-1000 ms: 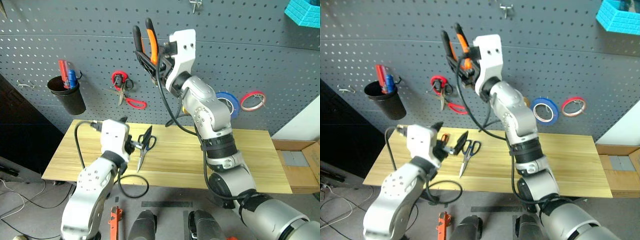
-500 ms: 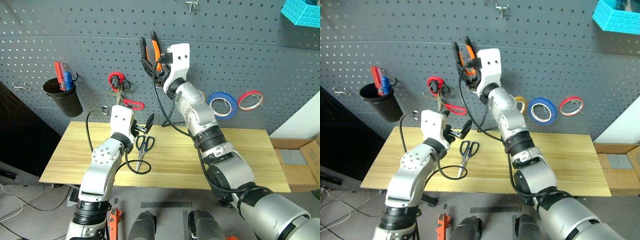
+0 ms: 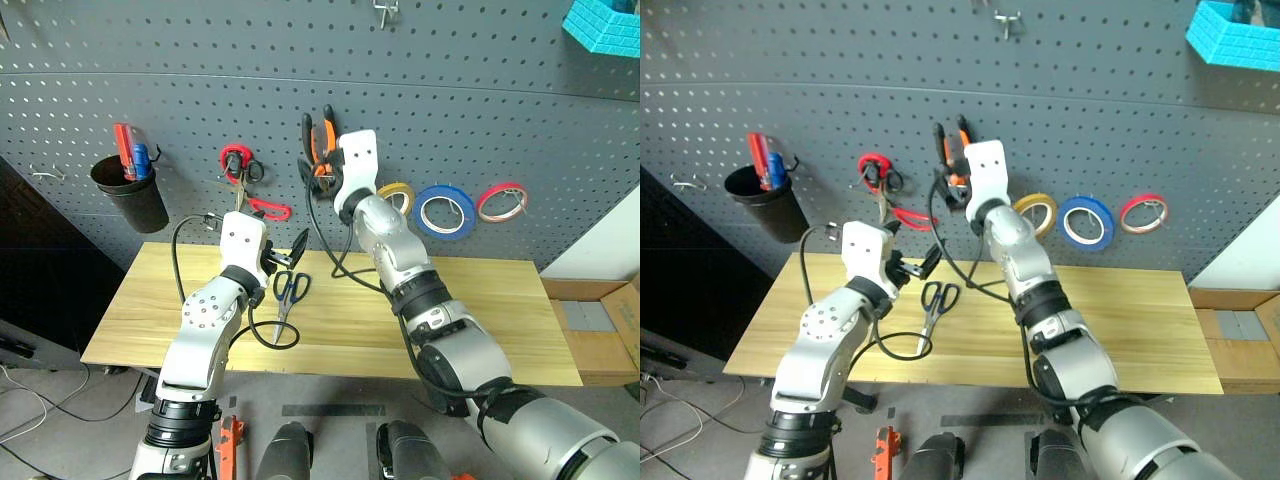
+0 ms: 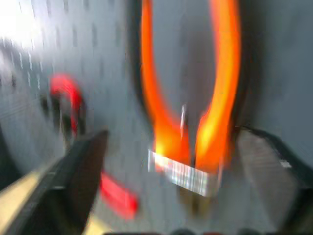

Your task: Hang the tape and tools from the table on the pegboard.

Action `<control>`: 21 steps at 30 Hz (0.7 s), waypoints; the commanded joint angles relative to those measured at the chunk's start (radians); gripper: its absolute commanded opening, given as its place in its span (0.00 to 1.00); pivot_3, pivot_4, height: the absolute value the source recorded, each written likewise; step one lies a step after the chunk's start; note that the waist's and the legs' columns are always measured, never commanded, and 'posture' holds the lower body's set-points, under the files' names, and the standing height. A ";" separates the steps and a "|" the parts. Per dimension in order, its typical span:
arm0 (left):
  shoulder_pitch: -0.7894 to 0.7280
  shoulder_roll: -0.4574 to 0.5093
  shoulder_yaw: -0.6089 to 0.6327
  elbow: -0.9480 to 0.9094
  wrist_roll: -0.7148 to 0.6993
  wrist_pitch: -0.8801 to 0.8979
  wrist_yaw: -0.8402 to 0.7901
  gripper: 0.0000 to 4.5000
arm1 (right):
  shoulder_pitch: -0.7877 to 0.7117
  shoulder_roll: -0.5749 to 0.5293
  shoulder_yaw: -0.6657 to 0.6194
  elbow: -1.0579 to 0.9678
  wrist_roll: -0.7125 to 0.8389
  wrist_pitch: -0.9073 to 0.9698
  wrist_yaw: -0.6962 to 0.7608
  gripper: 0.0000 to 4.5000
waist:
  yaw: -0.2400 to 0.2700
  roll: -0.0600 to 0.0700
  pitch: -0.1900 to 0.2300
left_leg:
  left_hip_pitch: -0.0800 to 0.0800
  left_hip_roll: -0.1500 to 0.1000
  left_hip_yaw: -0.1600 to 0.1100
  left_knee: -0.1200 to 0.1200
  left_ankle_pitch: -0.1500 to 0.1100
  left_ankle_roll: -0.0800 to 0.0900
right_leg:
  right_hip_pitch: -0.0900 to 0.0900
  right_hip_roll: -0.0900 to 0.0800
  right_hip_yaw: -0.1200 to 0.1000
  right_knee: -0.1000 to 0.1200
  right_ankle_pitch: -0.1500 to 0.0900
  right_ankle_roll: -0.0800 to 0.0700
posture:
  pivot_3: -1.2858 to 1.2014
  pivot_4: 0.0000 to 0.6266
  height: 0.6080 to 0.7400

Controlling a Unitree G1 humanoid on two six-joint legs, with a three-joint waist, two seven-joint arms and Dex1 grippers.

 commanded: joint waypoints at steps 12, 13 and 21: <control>-0.002 -0.038 -0.054 0.240 0.182 0.123 0.162 1.00 | 0.613 -0.420 0.255 -0.895 0.073 0.158 0.546 0.99 | -0.013 0.002 0.001 | 0.000 0.000 -0.001 0.001 -0.001 0.002 | 0.001 0.000 -0.001 -0.001 0.000 0.000 | 0.54 0.29 1.00; -0.002 -0.048 -0.058 0.271 0.186 0.126 0.168 1.00 | 0.635 -0.447 0.265 -0.910 0.078 0.153 0.576 0.99 | -0.021 0.002 0.001 | 0.002 0.000 -0.001 0.001 -0.001 0.002 | 0.002 0.000 -0.001 -0.001 0.000 0.001 | 0.53 0.29 1.00; 0.002 -0.131 -0.015 0.446 0.160 0.172 0.215 1.00 | 0.653 -0.504 0.376 -0.856 0.048 -0.006 0.758 0.99 | -0.053 0.001 0.003 | 0.013 0.000 -0.001 0.001 -0.002 0.003 | 0.014 0.000 -0.001 -0.003 -0.002 0.002 | 0.52 0.34 1.00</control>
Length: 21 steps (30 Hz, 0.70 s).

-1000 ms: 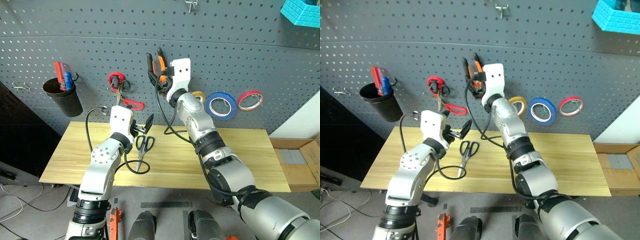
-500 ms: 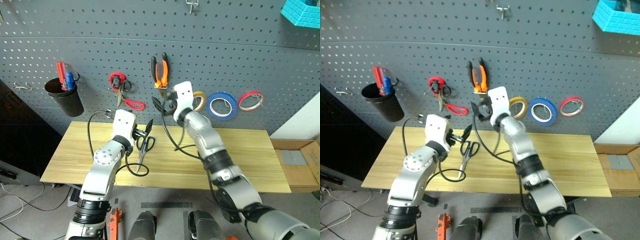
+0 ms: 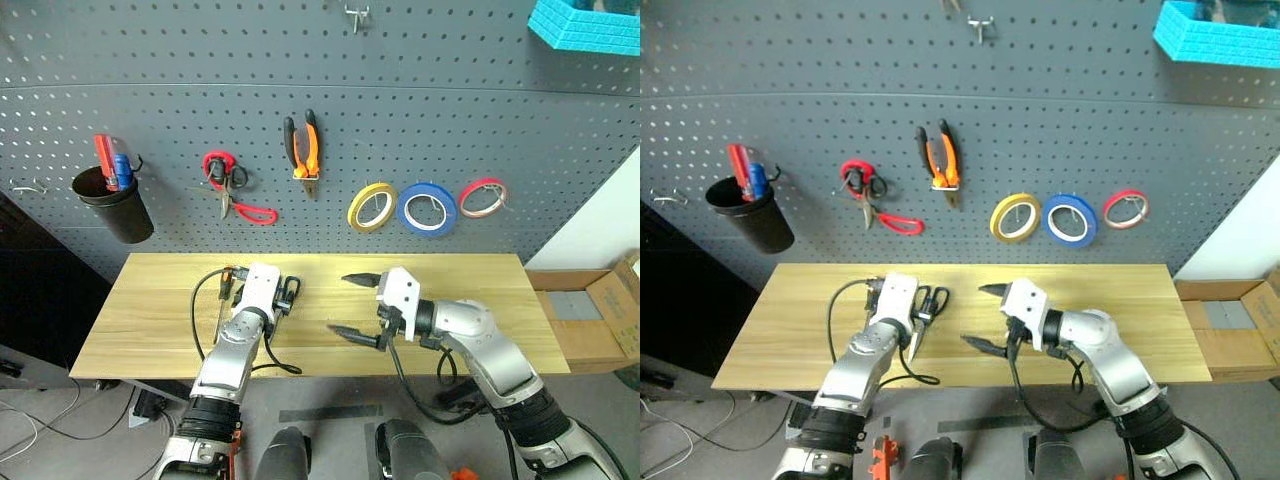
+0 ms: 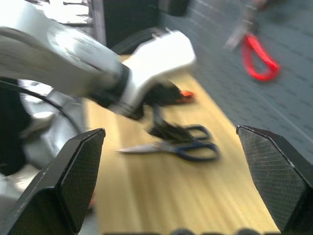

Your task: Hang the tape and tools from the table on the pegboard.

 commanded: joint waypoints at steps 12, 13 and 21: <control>0.070 0.023 0.000 0.048 0.055 0.130 0.037 1.00 | -0.094 0.102 0.042 0.117 -0.005 -0.106 0.063 0.99 | 0.001 0.000 0.014 | 0.001 0.000 -0.002 0.000 0.000 0.000 | 0.001 -0.001 0.000 0.000 0.000 0.000 | 0.53 0.36 1.00; 0.071 0.027 -0.006 0.052 0.049 0.138 0.017 1.00 | -0.099 0.112 0.040 0.120 -0.008 -0.102 0.057 0.99 | 0.001 0.000 0.014 | 0.001 0.000 -0.002 0.000 0.000 0.000 | 0.001 -0.001 -0.001 0.000 0.000 0.000 | 0.53 0.36 1.00; 0.076 0.040 -0.026 0.051 0.001 0.184 -0.116 0.47 | -0.125 0.170 0.029 0.125 -0.008 -0.043 0.014 1.00 | 0.001 0.000 0.014 | 0.001 -0.001 -0.002 -0.001 0.000 0.000 | 0.001 -0.001 -0.001 0.000 0.000 0.000 | 0.53 0.34 1.00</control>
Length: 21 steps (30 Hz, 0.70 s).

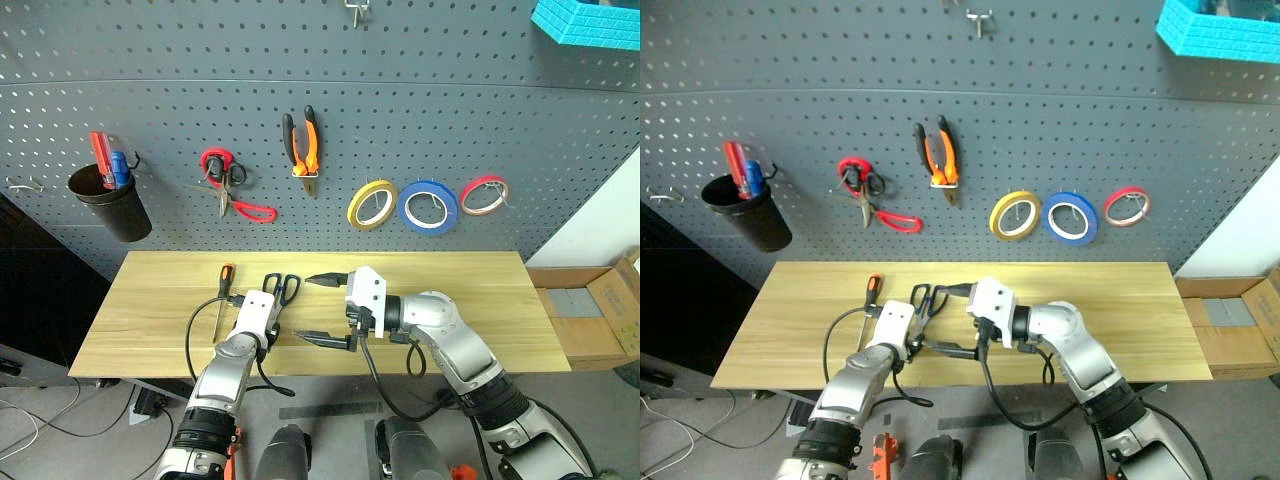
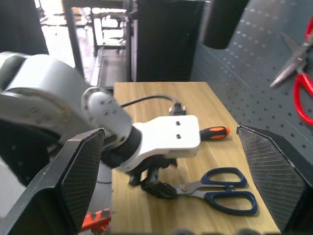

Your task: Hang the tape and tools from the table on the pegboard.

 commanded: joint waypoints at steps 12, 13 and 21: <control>0.039 0.038 0.025 -0.057 -0.021 0.017 -0.027 0.10 | 0.018 -0.007 -0.005 -0.037 0.007 -0.023 0.003 1.00 | -0.001 0.000 0.000 | 0.000 0.000 0.000 -0.001 0.000 0.000 | 0.000 0.000 0.000 0.000 0.000 0.000 | 0.54 0.29 1.00; 0.060 0.041 0.029 -0.102 -0.024 0.010 -0.026 0.10 | 0.022 -0.008 -0.011 -0.038 0.004 -0.035 -0.004 1.00 | -0.001 0.000 0.000 | 0.000 0.000 0.000 -0.001 0.000 0.000 | 0.000 0.000 0.000 0.000 0.000 0.000 | 0.54 0.27 1.00; 0.363 0.149 0.059 -0.602 0.073 -0.225 0.001 0.10 | 0.063 0.004 -0.146 -0.090 0.117 0.021 -0.070 1.00 | 0.025 -0.001 -0.001 | -0.005 0.000 -0.001 -0.004 -0.001 -0.002 | -0.006 -0.001 0.002 -0.002 0.000 0.000 | 0.56 0.22 1.00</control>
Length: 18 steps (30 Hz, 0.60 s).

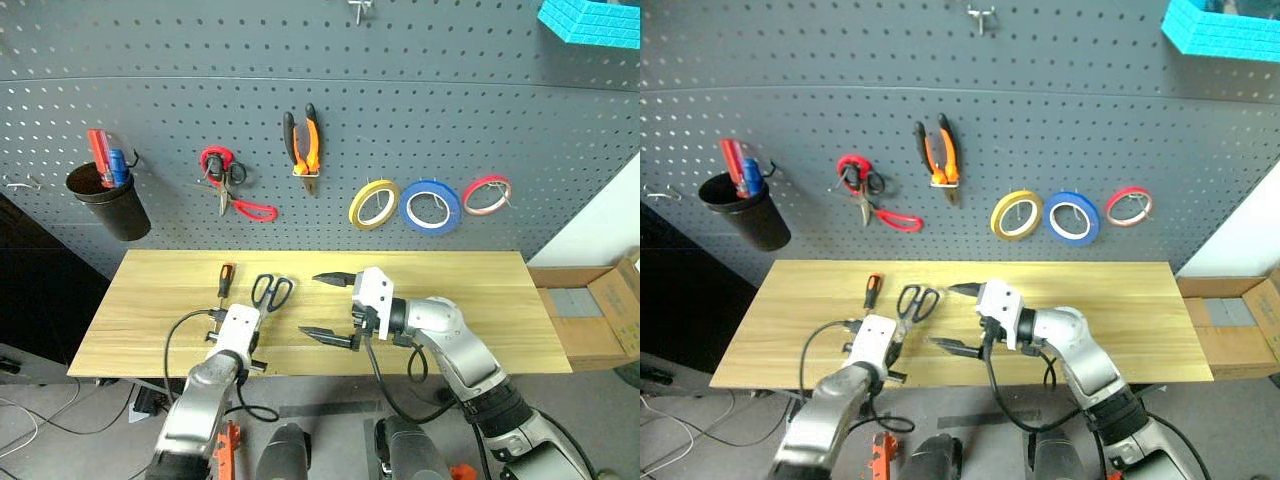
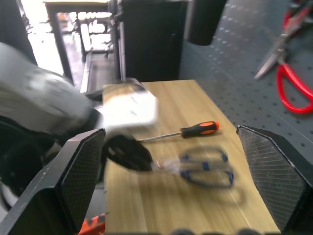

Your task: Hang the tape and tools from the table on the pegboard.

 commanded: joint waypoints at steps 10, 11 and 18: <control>0.310 -0.022 0.127 -0.412 0.163 -0.496 0.178 0.10 | -0.008 0.065 -0.153 -0.192 0.266 0.091 -0.028 1.00 | 0.038 -0.001 -0.017 | 0.001 0.000 0.004 -0.007 0.000 0.000 | -0.001 0.000 0.000 -0.002 -0.001 -0.001 | 0.58 0.14 1.00; 0.303 -0.032 0.136 -0.414 0.168 -0.507 0.189 0.10 | -0.013 0.069 -0.157 -0.190 0.270 0.084 -0.030 1.00 | 0.041 -0.001 -0.021 | 0.002 0.000 0.004 -0.007 0.000 0.000 | -0.001 0.000 0.000 -0.002 -0.001 -0.001 | 0.58 0.14 1.00; 0.078 -0.047 0.182 -0.260 0.118 -0.477 0.180 0.10 | -0.114 0.120 -0.172 -0.059 0.203 -0.008 -0.084 1.00 | 0.059 -0.001 -0.050 | 0.006 0.000 0.003 -0.007 0.002 0.001 | 0.003 0.001 -0.002 -0.001 -0.001 -0.001 | 0.60 0.10 1.00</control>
